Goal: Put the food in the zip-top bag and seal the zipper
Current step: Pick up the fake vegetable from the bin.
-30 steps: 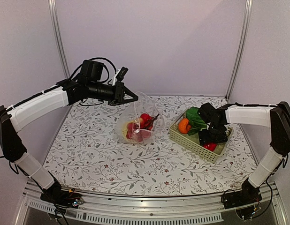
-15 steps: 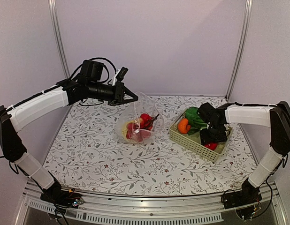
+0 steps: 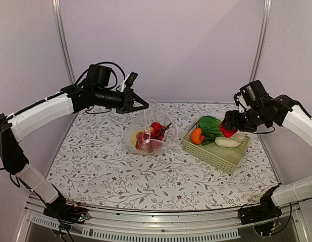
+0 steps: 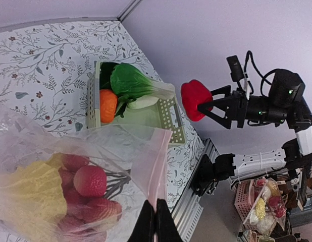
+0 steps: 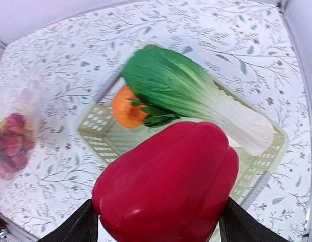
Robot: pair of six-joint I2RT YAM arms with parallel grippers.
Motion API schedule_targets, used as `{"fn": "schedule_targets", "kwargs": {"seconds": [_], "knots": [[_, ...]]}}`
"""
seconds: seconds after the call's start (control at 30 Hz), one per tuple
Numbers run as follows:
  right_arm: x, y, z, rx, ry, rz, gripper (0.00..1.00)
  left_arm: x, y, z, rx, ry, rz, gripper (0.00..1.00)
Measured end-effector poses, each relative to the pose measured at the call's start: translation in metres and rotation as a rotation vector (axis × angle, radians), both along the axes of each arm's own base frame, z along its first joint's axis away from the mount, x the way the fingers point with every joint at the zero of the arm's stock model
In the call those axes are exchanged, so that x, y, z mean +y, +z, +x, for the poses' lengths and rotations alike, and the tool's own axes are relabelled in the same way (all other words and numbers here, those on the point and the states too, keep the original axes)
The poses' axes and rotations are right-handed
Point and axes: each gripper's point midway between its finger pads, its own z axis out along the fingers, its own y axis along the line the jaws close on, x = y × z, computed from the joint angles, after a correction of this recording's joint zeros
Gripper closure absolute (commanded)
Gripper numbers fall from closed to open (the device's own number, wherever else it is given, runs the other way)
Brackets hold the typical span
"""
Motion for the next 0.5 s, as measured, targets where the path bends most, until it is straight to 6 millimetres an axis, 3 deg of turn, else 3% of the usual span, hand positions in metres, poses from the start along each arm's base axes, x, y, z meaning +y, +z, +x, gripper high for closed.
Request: {"fn": "schedule_targets", "kwargs": {"seconds": [0.23,0.5], "knots": [[0.063,0.067,-0.021,-0.127,0.237,0.328,0.26,-0.005,-0.001,-0.004,0.002,-0.014,0.001,1.00],[0.160,0.130,-0.054,-0.207,0.580,0.591,0.25,-0.014,-0.002,-0.007,0.004,-0.035,0.002,1.00]]}}
